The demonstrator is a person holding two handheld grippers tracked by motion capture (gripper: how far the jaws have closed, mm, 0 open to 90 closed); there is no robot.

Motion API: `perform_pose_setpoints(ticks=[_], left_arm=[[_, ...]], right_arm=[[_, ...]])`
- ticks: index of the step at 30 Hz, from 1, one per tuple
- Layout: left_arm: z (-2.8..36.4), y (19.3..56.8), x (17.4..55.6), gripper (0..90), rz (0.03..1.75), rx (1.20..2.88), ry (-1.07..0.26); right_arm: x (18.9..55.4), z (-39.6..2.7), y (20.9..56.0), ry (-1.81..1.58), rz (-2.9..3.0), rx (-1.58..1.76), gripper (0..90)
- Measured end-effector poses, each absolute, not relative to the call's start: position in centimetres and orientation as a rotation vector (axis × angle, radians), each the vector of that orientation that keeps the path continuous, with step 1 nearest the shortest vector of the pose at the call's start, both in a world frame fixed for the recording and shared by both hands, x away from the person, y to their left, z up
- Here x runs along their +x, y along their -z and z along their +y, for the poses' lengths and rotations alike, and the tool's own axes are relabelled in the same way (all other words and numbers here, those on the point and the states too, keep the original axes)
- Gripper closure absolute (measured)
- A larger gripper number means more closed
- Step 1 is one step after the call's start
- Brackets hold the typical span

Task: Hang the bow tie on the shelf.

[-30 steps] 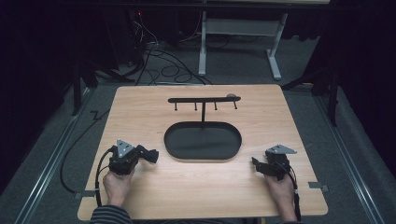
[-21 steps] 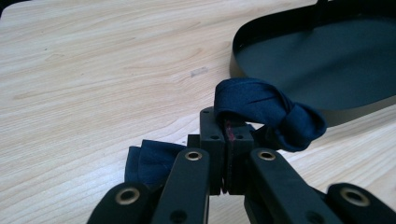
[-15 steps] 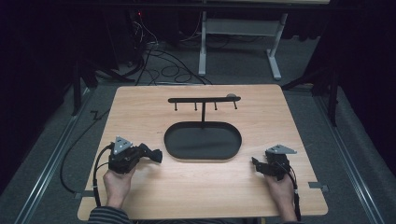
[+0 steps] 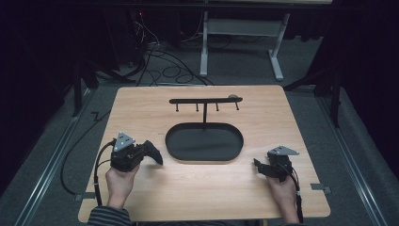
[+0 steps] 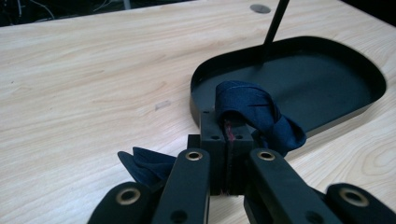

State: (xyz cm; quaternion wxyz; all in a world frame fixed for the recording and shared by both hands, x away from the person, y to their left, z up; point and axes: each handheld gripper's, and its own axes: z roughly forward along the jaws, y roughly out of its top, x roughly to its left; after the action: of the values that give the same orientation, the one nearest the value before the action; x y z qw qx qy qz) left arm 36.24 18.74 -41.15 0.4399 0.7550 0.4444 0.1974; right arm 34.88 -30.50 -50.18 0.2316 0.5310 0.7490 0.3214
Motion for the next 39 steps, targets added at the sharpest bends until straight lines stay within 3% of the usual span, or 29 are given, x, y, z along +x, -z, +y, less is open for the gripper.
perform_pose_setpoints(ticks=[39], left_arm=[[16.0, 36.8, 38.5, 89.2, 1.020, 1.863, -0.415]], right_arm=[[34.9, -30.6, 50.2, -0.895, 2.060, 1.465, 35.4]])
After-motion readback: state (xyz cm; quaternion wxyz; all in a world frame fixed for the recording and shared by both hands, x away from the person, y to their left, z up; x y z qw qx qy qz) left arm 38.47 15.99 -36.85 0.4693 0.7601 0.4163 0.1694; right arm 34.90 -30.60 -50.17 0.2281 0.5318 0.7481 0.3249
